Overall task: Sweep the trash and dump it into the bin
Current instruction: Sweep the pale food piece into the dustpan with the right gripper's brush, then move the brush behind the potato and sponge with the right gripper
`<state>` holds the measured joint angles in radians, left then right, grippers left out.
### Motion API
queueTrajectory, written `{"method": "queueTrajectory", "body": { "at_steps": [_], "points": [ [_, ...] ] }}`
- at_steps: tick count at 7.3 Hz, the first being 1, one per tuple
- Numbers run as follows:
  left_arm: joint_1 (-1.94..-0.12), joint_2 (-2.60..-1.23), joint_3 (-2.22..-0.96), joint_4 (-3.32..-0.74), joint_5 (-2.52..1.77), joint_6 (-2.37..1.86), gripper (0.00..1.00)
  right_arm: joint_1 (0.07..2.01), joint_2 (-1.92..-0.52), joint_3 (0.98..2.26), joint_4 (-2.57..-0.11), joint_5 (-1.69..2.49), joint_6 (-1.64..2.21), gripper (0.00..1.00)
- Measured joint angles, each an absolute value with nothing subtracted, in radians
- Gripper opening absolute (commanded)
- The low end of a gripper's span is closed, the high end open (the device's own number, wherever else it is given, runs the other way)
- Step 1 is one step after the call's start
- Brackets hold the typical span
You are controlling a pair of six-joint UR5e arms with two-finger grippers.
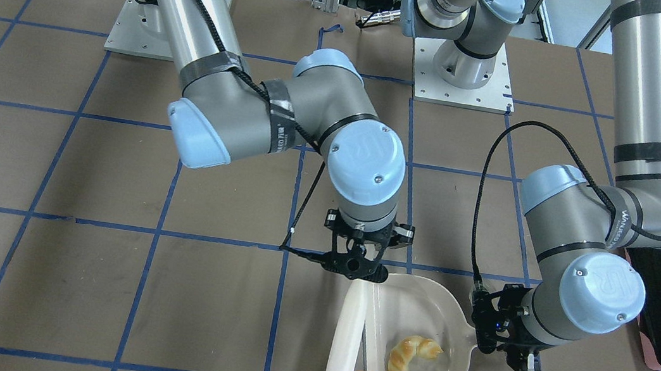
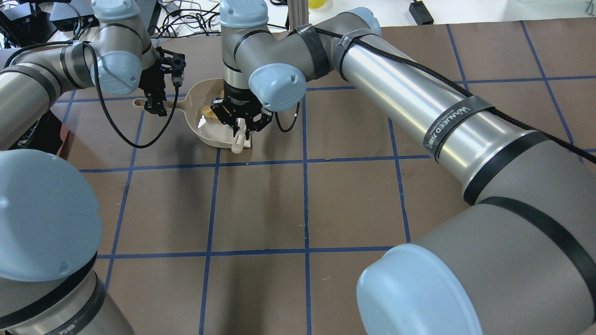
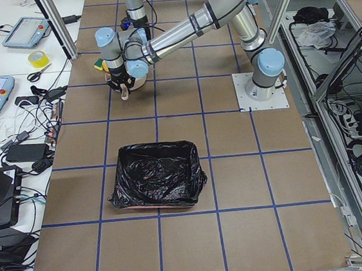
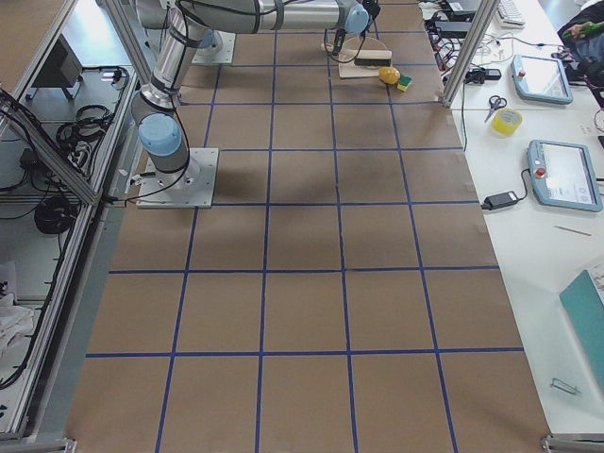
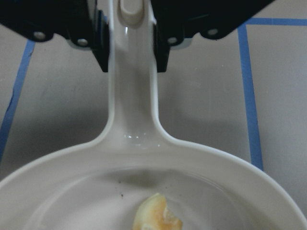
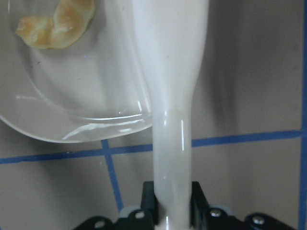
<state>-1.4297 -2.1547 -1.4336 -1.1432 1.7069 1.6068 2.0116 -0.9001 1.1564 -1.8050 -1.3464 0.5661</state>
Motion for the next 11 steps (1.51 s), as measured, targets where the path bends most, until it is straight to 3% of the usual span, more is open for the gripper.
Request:
{"method": "queueTrajectory", "body": {
  "at_steps": [5,11],
  "points": [
    [-1.431,-2.155,-1.437,-1.147,1.711,1.512,0.11,1.905,-0.801,1.078,-1.846,-1.475,0.27,0.0],
    [-1.45,-2.161,-1.433,-1.152,1.712,1.427,0.11,1.865,-0.703,0.969,-1.85,-1.502,0.226,0.0]
  ]
}}
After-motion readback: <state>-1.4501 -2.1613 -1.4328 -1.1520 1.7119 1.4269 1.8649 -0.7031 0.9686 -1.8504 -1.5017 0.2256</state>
